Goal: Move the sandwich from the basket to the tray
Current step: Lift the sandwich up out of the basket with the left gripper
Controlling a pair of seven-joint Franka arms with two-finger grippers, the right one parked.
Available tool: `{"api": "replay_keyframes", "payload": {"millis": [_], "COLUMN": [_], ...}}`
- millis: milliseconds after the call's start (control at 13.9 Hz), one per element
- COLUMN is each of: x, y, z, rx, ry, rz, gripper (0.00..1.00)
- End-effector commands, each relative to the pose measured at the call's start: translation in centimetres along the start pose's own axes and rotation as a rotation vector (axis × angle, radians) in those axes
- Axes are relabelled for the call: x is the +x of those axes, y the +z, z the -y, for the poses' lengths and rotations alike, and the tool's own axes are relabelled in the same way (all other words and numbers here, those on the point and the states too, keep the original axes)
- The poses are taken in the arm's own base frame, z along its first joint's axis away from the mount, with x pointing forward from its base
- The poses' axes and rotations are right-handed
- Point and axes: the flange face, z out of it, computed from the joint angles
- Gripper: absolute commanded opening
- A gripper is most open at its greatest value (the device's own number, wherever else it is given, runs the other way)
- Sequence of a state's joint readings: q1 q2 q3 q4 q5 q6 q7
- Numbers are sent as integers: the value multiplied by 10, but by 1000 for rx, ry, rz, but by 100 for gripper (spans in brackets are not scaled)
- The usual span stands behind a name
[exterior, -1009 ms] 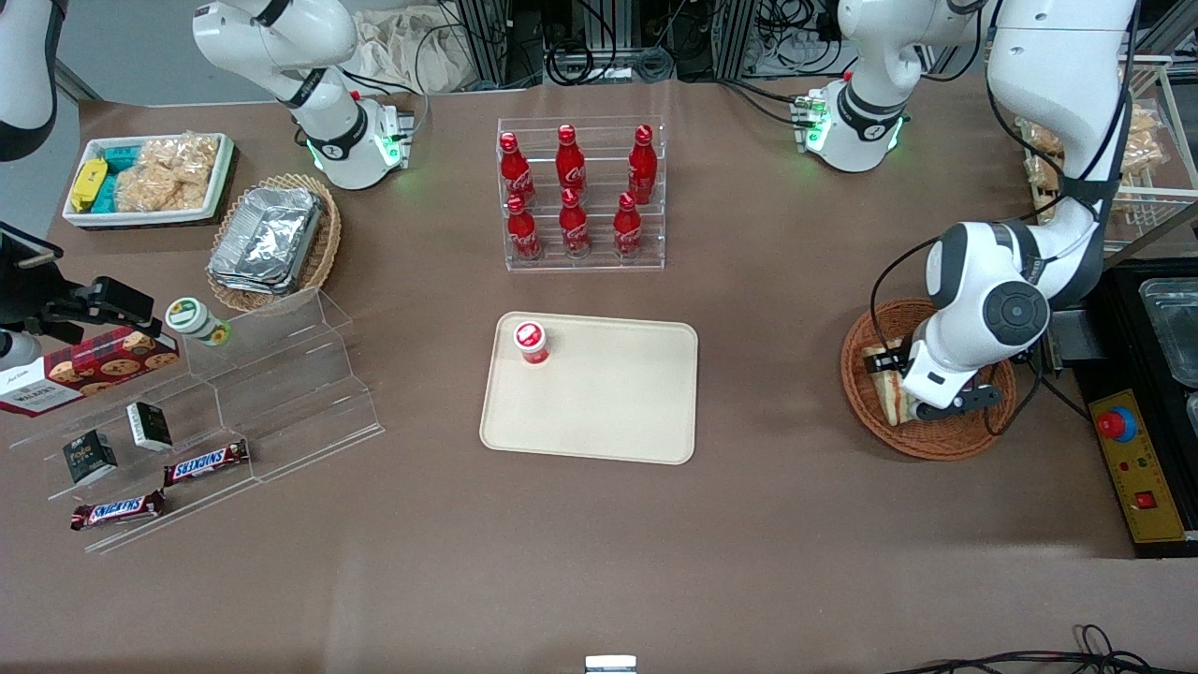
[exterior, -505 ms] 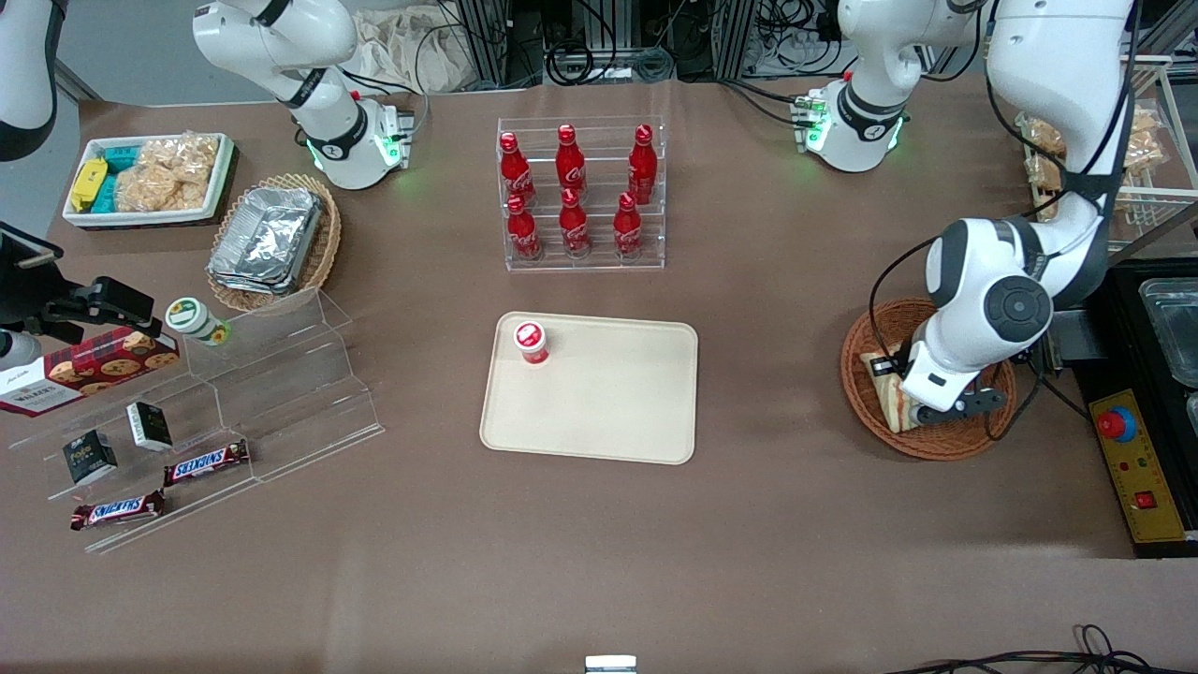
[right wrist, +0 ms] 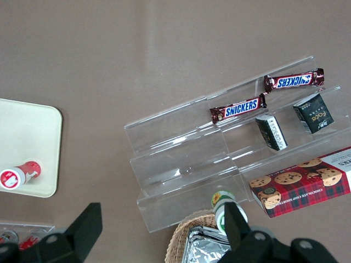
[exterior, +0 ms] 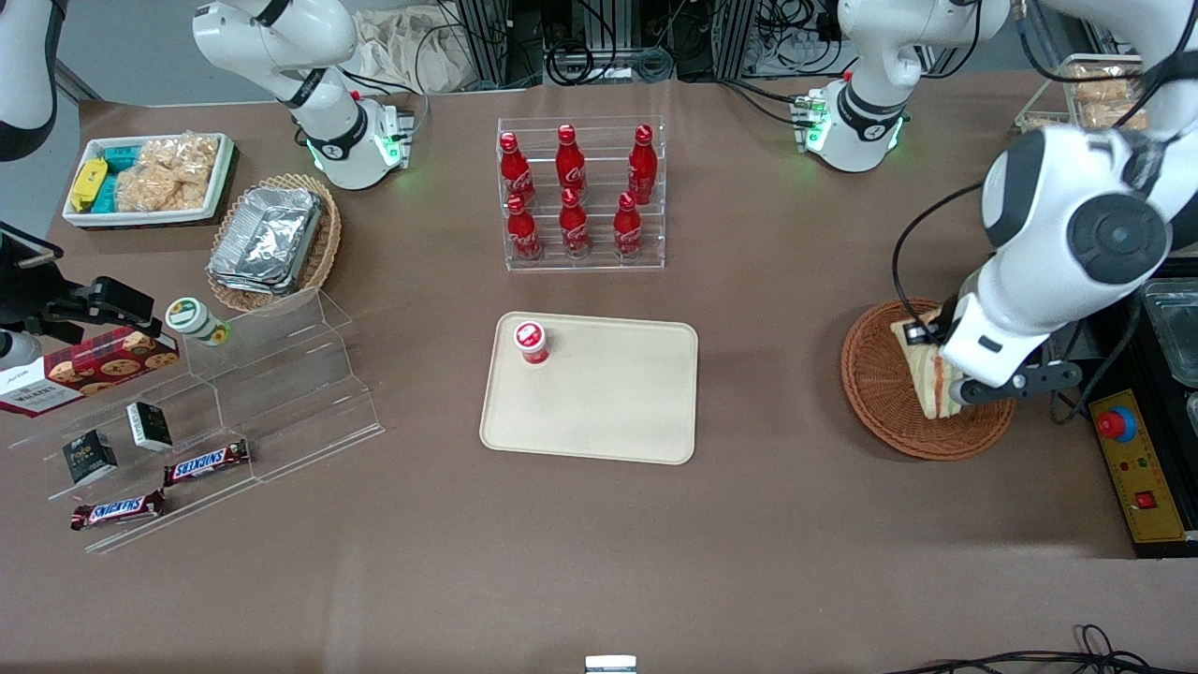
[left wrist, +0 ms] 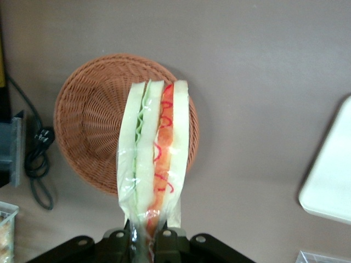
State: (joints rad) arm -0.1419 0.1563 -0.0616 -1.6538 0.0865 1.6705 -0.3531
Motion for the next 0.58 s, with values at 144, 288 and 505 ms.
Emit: {"api": "replay_keyframes", "payload": {"millis": [144, 288, 505], "x": [-30, -54, -95], "y": [-86, -118, -143], "z": [-25, -44, -93], "rx": [29, 55, 56], "ry": [68, 108, 74], "rz": [3, -22, -28], "gripper": [0, 0, 0]}}
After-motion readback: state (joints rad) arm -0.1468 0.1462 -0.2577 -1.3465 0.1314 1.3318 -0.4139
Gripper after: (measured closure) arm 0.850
